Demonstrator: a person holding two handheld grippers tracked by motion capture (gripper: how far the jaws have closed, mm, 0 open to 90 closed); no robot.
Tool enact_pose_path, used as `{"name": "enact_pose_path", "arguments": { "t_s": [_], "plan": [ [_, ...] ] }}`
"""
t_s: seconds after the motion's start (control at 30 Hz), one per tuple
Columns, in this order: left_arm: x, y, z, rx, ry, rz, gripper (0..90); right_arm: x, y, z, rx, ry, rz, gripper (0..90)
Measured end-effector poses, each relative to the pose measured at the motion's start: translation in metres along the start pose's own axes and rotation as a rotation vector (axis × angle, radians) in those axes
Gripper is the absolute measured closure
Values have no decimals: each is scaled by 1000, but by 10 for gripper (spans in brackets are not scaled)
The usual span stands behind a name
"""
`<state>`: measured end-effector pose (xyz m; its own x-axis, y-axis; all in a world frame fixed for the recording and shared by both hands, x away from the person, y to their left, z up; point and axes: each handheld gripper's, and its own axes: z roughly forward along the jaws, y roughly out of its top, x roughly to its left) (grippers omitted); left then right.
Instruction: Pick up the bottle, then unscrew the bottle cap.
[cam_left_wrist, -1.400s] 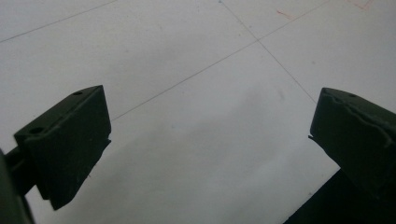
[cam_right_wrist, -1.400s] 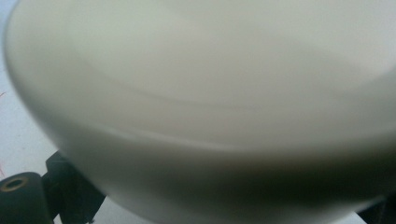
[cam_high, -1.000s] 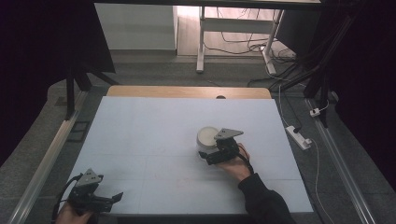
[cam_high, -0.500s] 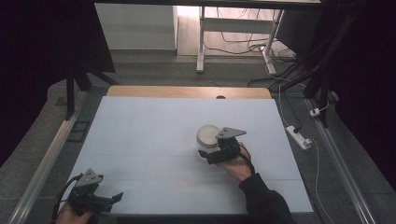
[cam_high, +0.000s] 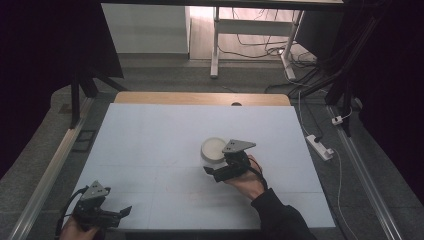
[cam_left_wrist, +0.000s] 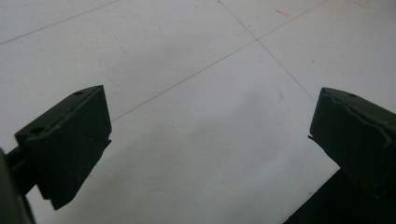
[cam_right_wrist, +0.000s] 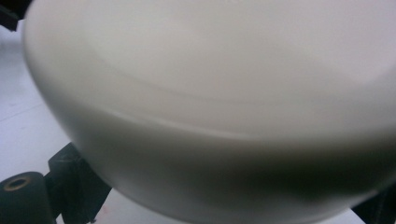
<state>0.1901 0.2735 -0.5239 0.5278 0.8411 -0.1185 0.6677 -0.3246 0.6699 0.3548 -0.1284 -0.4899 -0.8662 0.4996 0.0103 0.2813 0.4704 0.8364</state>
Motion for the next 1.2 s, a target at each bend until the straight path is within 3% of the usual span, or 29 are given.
{"name": "enact_pose_path", "arguments": {
  "t_s": [0.57, 1.2],
  "plan": [
    [-2, 0, 0, 6, 1, 14, 8, 31, 8, 4, 2, 67, -48, 66],
    [2, 0, -1, -12, -21, -9, 0, 35, 8, 3, 0, 71, -56, 66]
  ]
}}
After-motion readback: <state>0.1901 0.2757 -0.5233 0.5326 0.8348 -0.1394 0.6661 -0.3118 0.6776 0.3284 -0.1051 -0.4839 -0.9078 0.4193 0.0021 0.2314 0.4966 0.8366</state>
